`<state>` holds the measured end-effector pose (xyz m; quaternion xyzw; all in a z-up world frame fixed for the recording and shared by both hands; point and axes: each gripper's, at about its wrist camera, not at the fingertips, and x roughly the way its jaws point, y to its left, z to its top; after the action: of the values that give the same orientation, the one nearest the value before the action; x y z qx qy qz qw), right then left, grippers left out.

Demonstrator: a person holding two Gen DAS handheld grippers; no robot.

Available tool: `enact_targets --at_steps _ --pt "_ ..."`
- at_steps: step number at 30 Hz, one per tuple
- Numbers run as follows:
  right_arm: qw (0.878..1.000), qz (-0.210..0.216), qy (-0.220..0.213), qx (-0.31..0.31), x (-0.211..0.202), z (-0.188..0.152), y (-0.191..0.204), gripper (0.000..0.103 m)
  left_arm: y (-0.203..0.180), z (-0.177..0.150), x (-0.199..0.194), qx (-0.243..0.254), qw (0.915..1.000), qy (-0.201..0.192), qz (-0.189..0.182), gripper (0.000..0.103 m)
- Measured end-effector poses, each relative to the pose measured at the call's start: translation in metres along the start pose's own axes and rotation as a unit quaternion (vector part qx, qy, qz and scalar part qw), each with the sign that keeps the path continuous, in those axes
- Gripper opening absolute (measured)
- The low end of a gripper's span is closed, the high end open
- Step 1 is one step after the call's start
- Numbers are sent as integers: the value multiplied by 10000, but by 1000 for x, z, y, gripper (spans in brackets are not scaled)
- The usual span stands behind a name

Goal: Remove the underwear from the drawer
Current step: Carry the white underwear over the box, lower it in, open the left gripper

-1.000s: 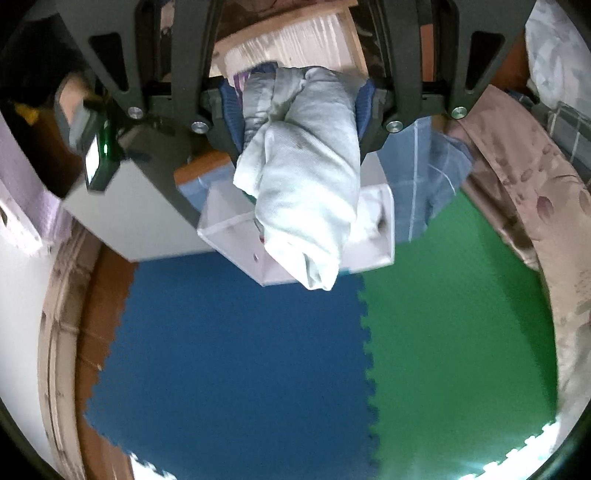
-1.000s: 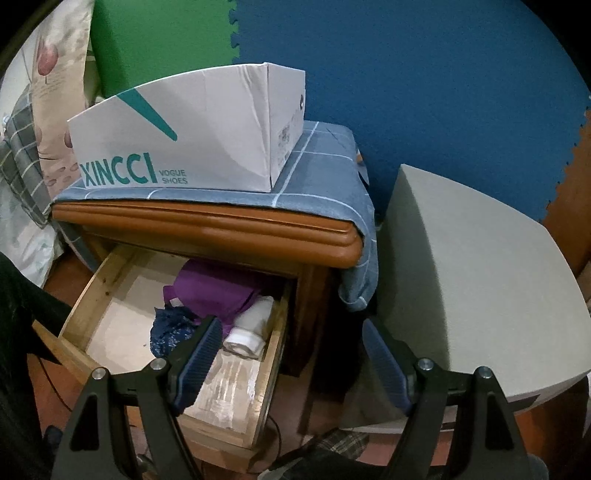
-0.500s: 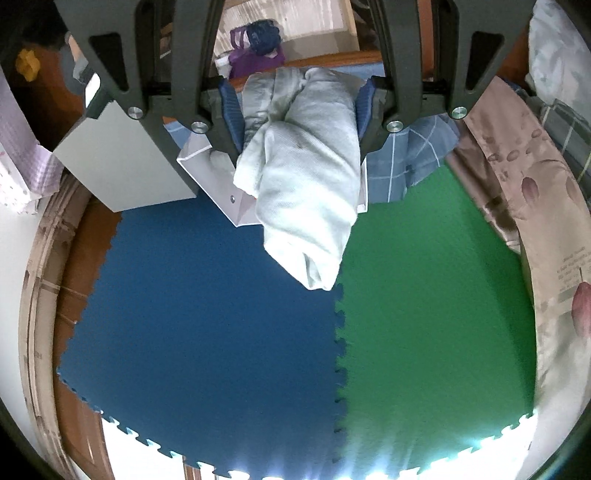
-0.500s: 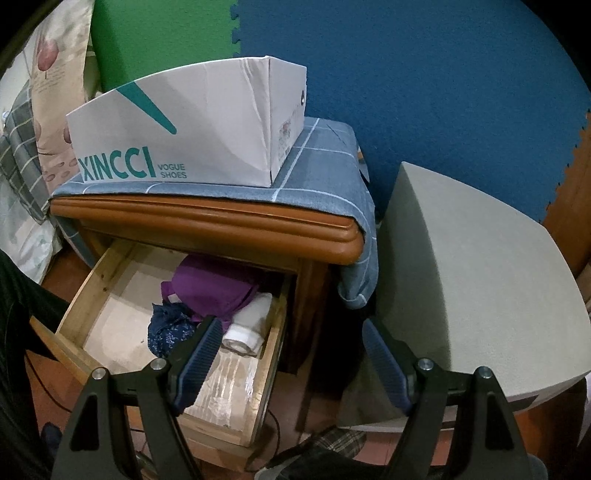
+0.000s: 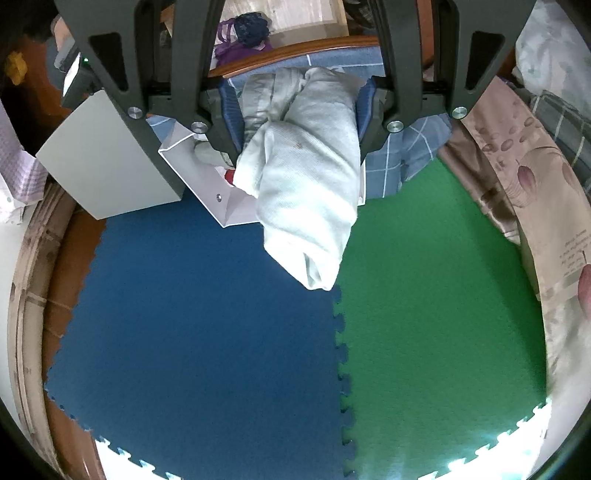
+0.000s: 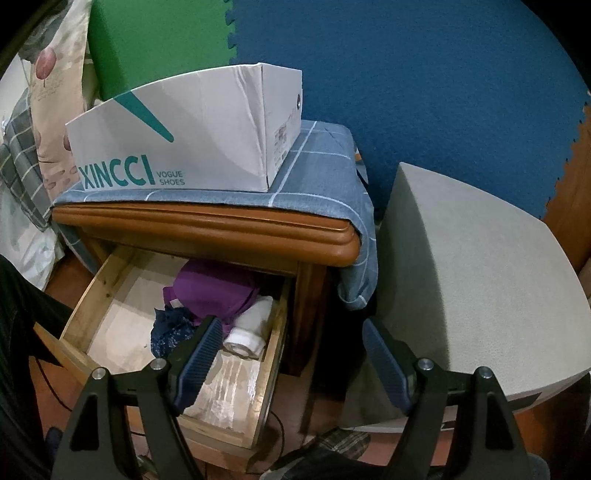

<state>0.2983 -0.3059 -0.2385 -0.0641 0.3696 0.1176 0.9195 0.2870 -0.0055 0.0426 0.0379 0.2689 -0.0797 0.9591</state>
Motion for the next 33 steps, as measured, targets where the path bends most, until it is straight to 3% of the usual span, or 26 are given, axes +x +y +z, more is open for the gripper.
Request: enact_targets --at_steps 27,33 --pt "10000 -2 25 -3 1 -1 -1 80 14 1 54 -219 9978 612 148 47" --pt "10000 -11 30 -32 0 -2 0 80 18 7 81 -350 9955 856 194 47"
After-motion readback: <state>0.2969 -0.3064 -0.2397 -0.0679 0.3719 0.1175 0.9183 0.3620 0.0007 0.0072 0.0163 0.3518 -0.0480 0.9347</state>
